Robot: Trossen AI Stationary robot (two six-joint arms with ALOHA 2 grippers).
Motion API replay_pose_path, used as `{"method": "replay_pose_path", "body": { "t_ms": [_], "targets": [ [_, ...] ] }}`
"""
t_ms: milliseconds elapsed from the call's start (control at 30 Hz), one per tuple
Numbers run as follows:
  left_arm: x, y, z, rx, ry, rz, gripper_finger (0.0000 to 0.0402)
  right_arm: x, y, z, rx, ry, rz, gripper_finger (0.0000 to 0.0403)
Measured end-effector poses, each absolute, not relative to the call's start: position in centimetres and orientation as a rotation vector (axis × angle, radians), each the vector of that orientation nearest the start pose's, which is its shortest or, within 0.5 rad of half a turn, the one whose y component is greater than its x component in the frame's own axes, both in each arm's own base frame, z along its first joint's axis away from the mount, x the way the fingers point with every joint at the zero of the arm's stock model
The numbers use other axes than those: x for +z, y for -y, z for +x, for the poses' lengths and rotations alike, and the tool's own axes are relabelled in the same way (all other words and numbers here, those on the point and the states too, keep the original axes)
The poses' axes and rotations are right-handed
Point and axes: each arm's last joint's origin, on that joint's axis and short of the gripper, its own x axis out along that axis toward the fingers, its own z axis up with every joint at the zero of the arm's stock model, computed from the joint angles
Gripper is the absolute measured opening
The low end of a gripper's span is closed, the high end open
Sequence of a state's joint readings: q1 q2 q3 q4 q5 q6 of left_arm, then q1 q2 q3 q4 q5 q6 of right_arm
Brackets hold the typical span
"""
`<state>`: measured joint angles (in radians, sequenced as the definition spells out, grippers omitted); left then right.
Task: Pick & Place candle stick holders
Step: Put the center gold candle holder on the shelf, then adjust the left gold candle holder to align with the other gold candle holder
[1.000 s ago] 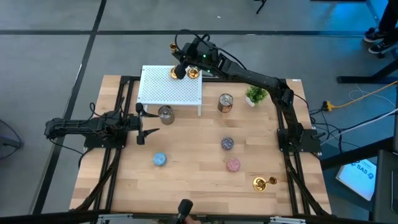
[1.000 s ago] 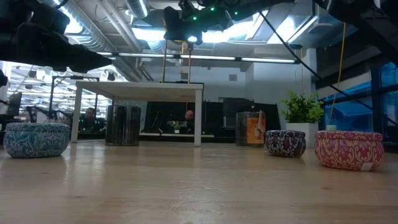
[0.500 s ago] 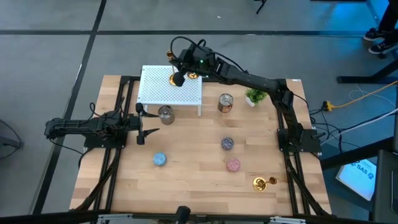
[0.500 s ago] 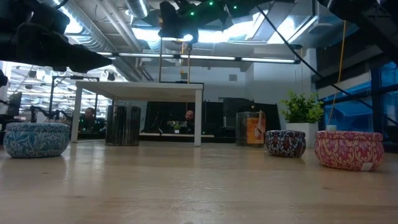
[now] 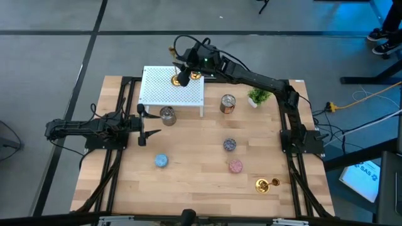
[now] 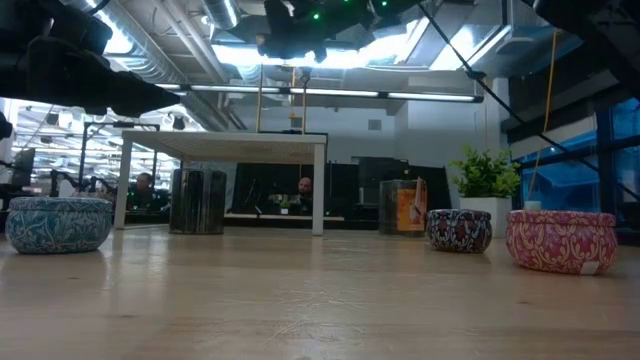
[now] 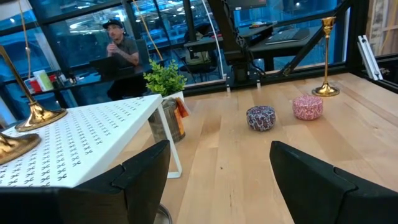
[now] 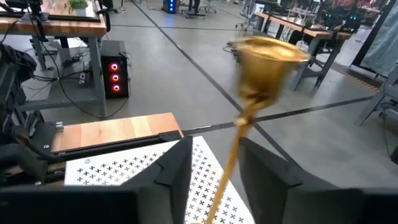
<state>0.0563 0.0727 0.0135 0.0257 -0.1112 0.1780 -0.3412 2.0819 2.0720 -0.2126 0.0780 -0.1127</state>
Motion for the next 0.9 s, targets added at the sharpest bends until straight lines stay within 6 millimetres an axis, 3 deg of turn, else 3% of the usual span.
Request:
{"method": "replay_pose_path", "body": {
  "t_ms": [233,467,733,900],
  "targets": [
    [16.5,-0.9,10.1,0.164,-0.049,0.178,0.0274,37.9,16.0,44.5,-0.397,-0.334,-0.069,0.0197],
    [16.5,-0.9,10.1,0.164,-0.049,0.179,0.0274,37.1,14.8,44.6,-0.368,-0.416,-0.048,0.0212],
    [16.5,-0.9,10.1,0.164,-0.048,0.178,0.0274,35.9,11.6,45.2,-0.283,-0.530,-0.092,0.0185],
    [16.5,-0.9,10.1,0.164,-0.048,0.179,0.0274,33.2,9.5,45.8,-0.281,-0.606,-0.160,0.0126]
  ]
}}
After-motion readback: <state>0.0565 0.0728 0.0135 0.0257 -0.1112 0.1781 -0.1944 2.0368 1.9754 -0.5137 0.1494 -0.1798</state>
